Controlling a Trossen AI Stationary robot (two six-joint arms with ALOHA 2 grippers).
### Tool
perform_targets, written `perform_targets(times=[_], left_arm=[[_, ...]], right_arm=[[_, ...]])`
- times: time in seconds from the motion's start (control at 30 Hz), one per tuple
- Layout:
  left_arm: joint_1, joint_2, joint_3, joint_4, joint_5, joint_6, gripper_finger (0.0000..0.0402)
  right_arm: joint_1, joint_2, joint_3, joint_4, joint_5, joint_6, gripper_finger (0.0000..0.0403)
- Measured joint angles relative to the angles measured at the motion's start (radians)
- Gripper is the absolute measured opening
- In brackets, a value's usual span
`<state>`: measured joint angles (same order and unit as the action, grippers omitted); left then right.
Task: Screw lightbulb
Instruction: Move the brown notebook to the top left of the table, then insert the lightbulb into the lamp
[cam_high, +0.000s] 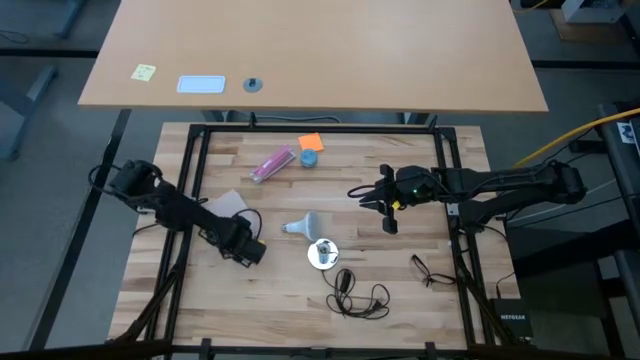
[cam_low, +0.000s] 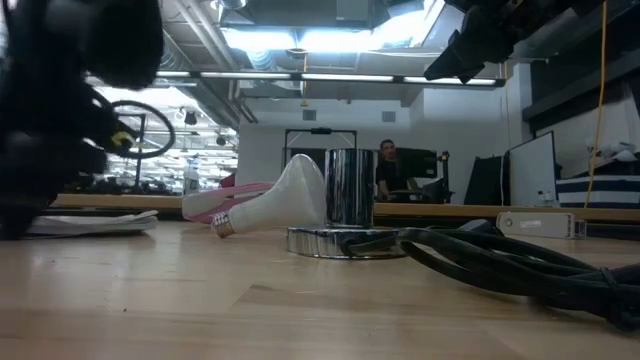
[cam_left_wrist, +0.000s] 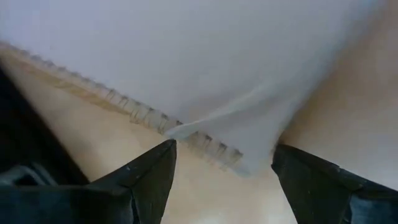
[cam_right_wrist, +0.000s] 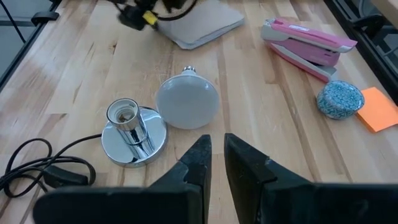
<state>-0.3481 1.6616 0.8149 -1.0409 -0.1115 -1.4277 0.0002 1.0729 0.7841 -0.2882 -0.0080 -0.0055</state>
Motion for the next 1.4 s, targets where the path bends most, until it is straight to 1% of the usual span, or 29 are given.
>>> perform_targets(times=[0.23, 0.33, 0.4, 0.5, 0.57, 0.7, 0.83, 0.97, 1.03, 1.13, 1.3, 1.4], left_arm=[[0.124, 0.008, -0.014, -0.048, -0.368, -0.032, 0.0263], [0.191, 0.006, -0.013, -0.047, -0.483, -0.049, 0.0263], [0.240, 0.006, -0.013, -0.040, -0.517, -0.045, 0.0263], [0.300, 0.004, -0.012, -0.031, -0.507, -0.006, 0.0263], [0.314, -0.005, -0.012, -0.016, -0.461, 0.046, 0.0263], [0.303, -0.038, -0.010, 0.011, -0.386, 0.114, 0.0263], [0.264, -0.095, -0.009, 0.081, -0.317, 0.214, 0.0263], [0.225, -0.160, -0.009, 0.191, -0.247, 0.360, 0.0263], [0.205, -0.187, -0.009, 0.264, -0.230, 0.436, 0.0263], [0.180, -0.207, -0.008, 0.391, -0.228, 0.554, 0.0263], [0.166, -0.199, -0.007, 0.614, -0.229, 0.741, 0.0263], [0.166, -0.197, -0.007, 0.700, -0.228, 0.843, 0.0263]], right_arm=[[0.000, 0.000, 0.000, 0.001, 0.000, -0.001, 0.0050], [0.000, 0.000, 0.000, 0.001, 0.000, -0.003, 0.0050], [0.000, 0.000, 0.000, 0.001, 0.000, -0.003, 0.0050], [0.000, 0.000, 0.000, 0.002, 0.000, -0.003, 0.0050], [0.000, 0.000, 0.000, 0.002, 0.000, -0.003, 0.0050], [0.000, 0.000, 0.000, 0.002, 0.000, -0.003, 0.0050], [0.000, 0.000, 0.000, 0.001, 0.000, -0.003, 0.0050], [0.000, 0.000, 0.000, 0.002, 0.000, -0.003, 0.0050], [0.000, 0.000, 0.000, 0.002, 0.000, -0.003, 0.0050], [0.000, 0.000, 0.000, 0.002, 0.000, -0.003, 0.0050], [0.000, 0.006, 0.000, 0.000, -0.001, -0.003, 0.0050], [0.000, 0.013, 0.000, -0.004, -0.003, -0.003, 0.0050]])
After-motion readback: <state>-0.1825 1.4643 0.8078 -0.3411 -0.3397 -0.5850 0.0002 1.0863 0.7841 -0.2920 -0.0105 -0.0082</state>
